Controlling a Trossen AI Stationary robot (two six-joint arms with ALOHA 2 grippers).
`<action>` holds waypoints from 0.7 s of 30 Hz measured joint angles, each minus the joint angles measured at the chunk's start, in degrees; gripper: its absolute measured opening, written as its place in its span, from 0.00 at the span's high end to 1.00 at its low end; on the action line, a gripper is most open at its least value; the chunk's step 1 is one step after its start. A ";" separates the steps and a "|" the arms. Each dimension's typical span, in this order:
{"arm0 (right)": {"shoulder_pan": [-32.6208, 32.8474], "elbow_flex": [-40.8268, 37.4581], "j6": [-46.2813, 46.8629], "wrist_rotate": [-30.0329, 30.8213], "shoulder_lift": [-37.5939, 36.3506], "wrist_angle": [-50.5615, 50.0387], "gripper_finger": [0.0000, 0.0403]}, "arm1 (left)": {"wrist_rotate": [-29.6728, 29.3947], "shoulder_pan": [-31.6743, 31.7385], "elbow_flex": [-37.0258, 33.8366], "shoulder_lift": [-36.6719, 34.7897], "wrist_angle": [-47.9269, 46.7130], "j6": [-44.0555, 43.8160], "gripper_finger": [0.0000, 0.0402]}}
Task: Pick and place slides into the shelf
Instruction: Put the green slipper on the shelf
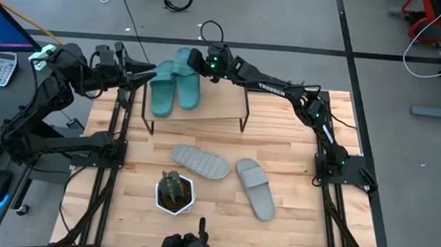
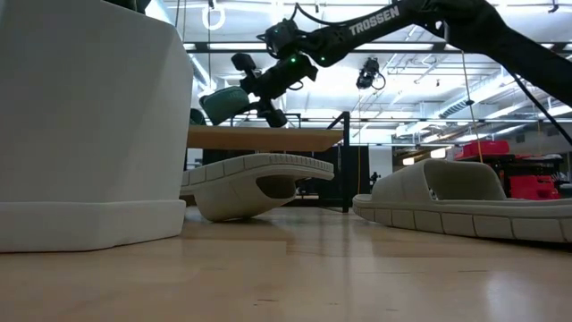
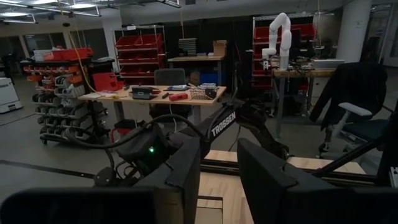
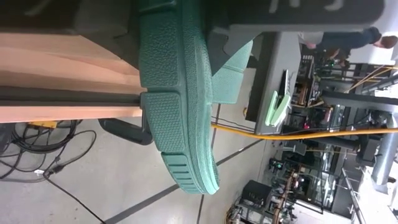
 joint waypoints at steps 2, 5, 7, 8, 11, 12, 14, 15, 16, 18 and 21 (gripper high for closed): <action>0.10 0.00 -0.24 0.01 0.02 -0.07 0.79 | 0.00 -0.02 0.00 0.00 0.01 0.01 0.71; 0.13 0.00 -0.51 0.02 0.02 -0.65 0.79 | 0.00 -0.01 0.00 0.00 0.02 0.02 0.72; 0.13 -0.02 -0.68 0.02 0.04 -0.87 0.79 | 0.00 -0.01 0.00 0.00 0.01 0.02 0.73; 0.13 -0.04 -0.83 0.14 0.04 -0.93 0.79 | 0.00 0.00 0.00 0.00 0.00 0.02 0.73; 0.13 -0.04 -0.98 1.09 0.04 -1.82 0.79 | 0.00 -0.01 0.00 0.00 0.01 0.02 0.73; 0.13 -0.04 -0.99 1.09 0.04 -2.10 0.79 | 0.00 0.00 0.00 0.00 0.00 0.02 0.73; 0.18 -0.07 -1.04 1.23 0.04 -2.75 0.79 | 0.01 -0.02 0.00 0.00 0.01 0.02 0.73; 0.24 -0.07 -1.08 1.26 0.04 -2.80 0.79 | 0.02 -0.01 0.00 0.00 0.00 0.02 0.73; 0.28 -0.07 -1.08 1.35 0.04 -2.89 0.79 | 0.02 -0.01 0.00 0.00 0.00 0.02 0.73; 0.39 -0.07 -1.21 1.46 0.04 -2.91 0.79 | 0.02 0.00 0.00 0.00 0.00 0.05 0.73; 0.44 -0.07 -1.20 1.48 0.04 -2.91 0.79 | 0.02 0.00 0.00 0.00 0.02 0.07 0.73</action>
